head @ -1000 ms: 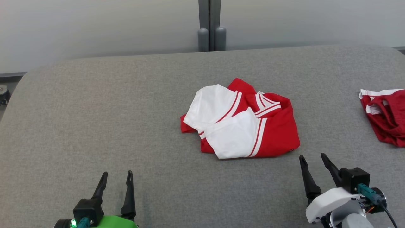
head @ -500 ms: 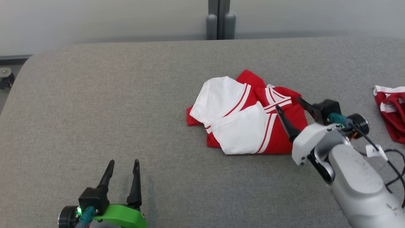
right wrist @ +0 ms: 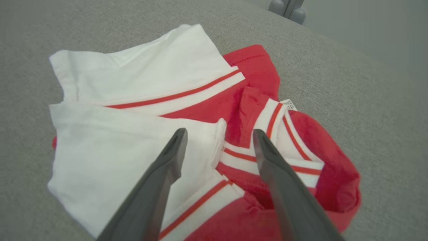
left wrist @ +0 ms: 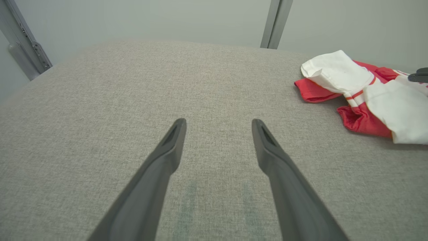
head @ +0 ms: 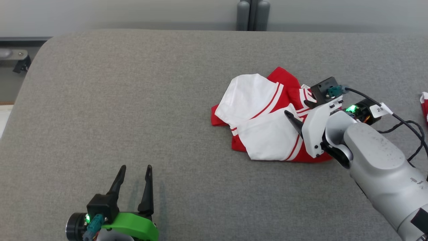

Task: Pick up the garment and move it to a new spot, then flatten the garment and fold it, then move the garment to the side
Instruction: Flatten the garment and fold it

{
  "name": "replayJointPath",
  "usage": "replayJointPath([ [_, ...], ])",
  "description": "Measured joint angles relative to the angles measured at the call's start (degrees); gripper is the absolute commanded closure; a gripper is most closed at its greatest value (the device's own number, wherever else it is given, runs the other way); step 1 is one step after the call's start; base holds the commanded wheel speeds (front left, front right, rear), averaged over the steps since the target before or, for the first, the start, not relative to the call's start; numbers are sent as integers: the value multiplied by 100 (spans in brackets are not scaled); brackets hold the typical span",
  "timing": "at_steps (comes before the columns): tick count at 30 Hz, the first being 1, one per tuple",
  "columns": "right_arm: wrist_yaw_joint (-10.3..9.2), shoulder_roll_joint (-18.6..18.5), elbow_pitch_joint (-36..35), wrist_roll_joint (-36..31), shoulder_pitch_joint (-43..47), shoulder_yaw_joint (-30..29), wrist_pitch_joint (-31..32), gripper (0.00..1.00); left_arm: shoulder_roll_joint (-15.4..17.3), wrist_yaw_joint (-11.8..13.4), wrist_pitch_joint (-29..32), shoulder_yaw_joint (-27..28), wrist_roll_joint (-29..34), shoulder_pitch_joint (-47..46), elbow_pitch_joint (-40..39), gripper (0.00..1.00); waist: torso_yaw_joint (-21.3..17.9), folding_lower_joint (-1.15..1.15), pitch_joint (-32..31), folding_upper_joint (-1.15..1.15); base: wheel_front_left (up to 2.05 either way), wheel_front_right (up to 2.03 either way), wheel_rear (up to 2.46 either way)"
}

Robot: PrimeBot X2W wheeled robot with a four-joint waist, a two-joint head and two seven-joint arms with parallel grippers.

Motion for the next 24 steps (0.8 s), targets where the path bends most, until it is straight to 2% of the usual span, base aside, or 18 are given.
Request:
replayJointPath([
  [12, 0, -43, 314, 864, -183, 940, -1, 0, 1, -11, 0, 2, 0, -82, -31, 0, 83, 0, 182, 0, 0, 0, 0],
  [13, 0, -40, 310, 938, -207, 1026, 2, 3, 1, -11, 0, -4, 0, -103, -32, 0, 85, 0, 196, 0, 0, 0, 0],
  [14, 0, -45, 308, 1011, -226, 1101, -8, 44, 1, -14, 0, -10, -1, -122, -35, 0, 88, 0, 210, 0, 0, 0, 0],
  [16, 0, -89, 301, 1062, -265, 1235, -88, 100, 1, -15, 0, -16, -2, -134, -37, 0, 91, 0, 233, 0, 0, 0, 0],
  [24, 0, -200, 380, 1181, -597, 1628, -642, 100, 1, -29, 0, -13, -33, -147, -40, 0, 93, 0, 263, 0, 0, 0, 0],
])
